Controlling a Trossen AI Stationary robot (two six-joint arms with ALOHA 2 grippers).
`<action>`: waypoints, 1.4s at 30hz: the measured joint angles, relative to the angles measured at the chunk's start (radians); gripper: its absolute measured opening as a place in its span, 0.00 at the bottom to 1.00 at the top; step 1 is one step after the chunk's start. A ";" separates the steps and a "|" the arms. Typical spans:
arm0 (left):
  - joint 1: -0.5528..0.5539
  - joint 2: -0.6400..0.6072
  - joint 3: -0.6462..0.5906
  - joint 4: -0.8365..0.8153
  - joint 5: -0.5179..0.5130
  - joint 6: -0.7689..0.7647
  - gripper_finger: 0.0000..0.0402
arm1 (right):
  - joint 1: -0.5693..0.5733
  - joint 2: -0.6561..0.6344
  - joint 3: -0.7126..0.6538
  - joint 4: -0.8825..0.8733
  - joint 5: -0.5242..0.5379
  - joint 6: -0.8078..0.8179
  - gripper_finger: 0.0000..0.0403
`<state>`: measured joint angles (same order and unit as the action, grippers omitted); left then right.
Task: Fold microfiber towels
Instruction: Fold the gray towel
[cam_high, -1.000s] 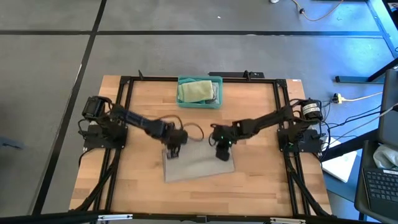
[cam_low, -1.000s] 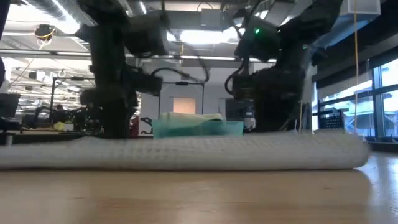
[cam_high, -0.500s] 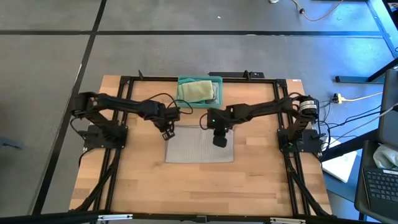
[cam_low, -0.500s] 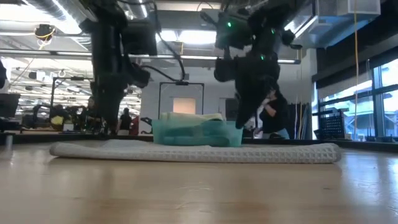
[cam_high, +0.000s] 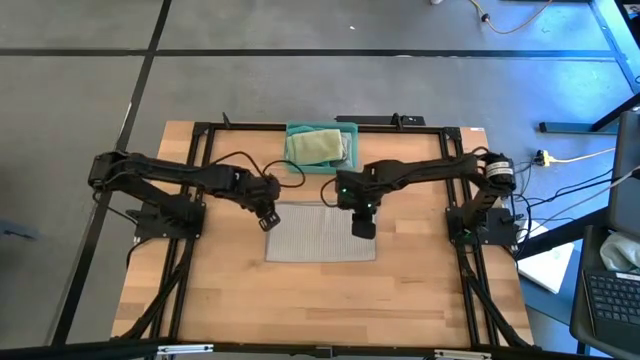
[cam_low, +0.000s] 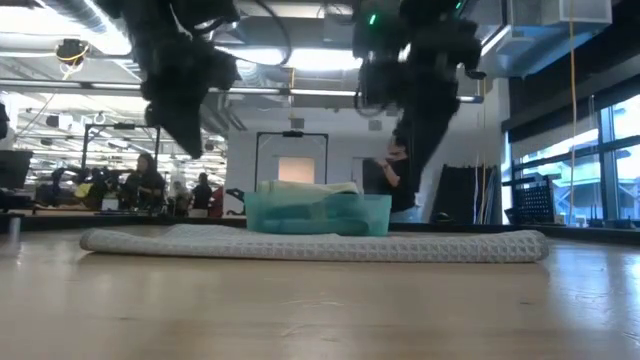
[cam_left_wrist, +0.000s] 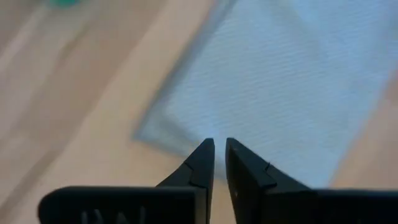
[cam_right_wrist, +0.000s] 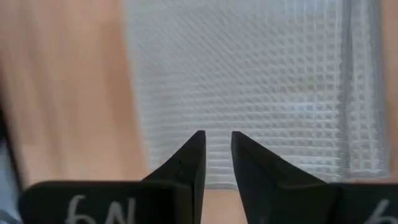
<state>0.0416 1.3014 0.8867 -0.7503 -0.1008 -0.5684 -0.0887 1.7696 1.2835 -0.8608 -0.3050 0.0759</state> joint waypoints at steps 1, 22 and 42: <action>-0.001 0.000 0.000 0.028 0.034 0.021 0.08 | 0.000 -0.024 0.000 0.003 -0.022 0.013 0.20; 0.362 0.171 0.002 0.095 0.537 0.580 0.22 | -0.083 -0.382 -0.402 0.221 -0.273 0.427 0.26; 0.380 0.343 0.002 0.216 0.506 0.758 0.39 | 0.156 -0.418 -0.422 0.408 -0.158 0.624 0.26</action>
<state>0.4217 1.6441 0.8885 -0.5348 0.4054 0.1894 0.0672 1.3518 0.8612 -0.4526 -0.4632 0.6998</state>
